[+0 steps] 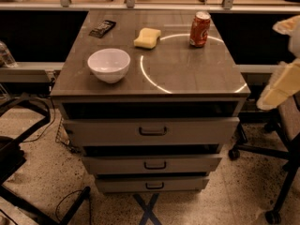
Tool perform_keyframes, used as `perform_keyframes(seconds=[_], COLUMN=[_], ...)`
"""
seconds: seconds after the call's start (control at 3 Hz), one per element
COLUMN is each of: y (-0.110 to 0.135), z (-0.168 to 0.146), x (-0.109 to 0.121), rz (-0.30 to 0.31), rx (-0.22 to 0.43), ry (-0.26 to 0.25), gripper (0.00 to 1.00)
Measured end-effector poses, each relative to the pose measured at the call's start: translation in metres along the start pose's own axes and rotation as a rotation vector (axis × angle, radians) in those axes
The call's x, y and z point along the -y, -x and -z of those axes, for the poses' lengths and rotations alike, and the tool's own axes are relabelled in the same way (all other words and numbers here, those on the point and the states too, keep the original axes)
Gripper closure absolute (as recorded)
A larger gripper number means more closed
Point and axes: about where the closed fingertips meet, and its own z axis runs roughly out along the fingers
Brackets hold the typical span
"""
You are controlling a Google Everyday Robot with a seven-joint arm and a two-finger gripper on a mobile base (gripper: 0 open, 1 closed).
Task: Place coke can into white bowl
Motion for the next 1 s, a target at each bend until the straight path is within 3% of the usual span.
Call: perform_keyframes(seconds=[0.33, 0.67, 1.0], y=[-0.031, -0.029, -0.021], z=[-0.005, -0.005, 0.011], x=[0.037, 0.088, 0.155], rz=[-0.084, -0.133, -0.206], rx=[0.183, 0.385, 0.539], ry=[-0.115, -0.262, -0.439], gripper=[0.00, 0.00, 0.00])
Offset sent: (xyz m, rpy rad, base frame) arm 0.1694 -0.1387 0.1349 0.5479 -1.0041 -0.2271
